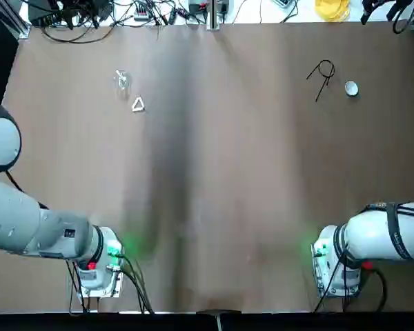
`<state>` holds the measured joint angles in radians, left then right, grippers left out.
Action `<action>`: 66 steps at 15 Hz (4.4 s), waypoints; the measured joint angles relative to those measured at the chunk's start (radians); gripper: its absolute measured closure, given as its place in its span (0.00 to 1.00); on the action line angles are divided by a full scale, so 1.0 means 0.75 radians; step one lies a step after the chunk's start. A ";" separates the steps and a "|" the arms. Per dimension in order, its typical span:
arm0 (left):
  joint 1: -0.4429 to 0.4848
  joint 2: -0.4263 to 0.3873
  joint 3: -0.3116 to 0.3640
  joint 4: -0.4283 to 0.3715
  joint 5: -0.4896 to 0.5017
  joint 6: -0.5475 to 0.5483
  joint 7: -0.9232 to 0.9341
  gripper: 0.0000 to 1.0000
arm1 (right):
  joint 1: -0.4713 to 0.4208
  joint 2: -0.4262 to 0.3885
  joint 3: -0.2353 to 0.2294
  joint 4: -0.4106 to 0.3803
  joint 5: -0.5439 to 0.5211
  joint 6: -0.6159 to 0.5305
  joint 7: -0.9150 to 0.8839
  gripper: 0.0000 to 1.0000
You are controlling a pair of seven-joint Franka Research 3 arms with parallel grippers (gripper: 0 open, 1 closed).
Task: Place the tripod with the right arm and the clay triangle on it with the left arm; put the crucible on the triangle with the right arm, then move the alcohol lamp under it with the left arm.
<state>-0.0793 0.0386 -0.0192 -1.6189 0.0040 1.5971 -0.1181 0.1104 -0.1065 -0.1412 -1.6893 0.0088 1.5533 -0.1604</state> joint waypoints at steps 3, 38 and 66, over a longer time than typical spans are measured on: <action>0.003 0.006 0.001 0.000 0.000 0.004 -0.001 0.00 | 0.000 0.000 0.000 0.000 0.000 0.000 0.000 0.00; -0.036 0.716 -0.072 -0.333 0.044 0.933 0.478 0.01 | -0.129 0.667 -0.008 -0.021 0.051 0.675 0.017 0.15; -0.017 0.764 -0.068 -0.311 0.104 0.931 0.524 0.88 | -0.158 0.846 -0.008 -0.040 0.169 0.826 -0.002 0.77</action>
<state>-0.0919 0.6116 -0.0700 -1.8519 0.0817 2.2954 0.2747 -0.0080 0.5281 -0.1470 -1.7191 0.1355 2.1725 -0.1621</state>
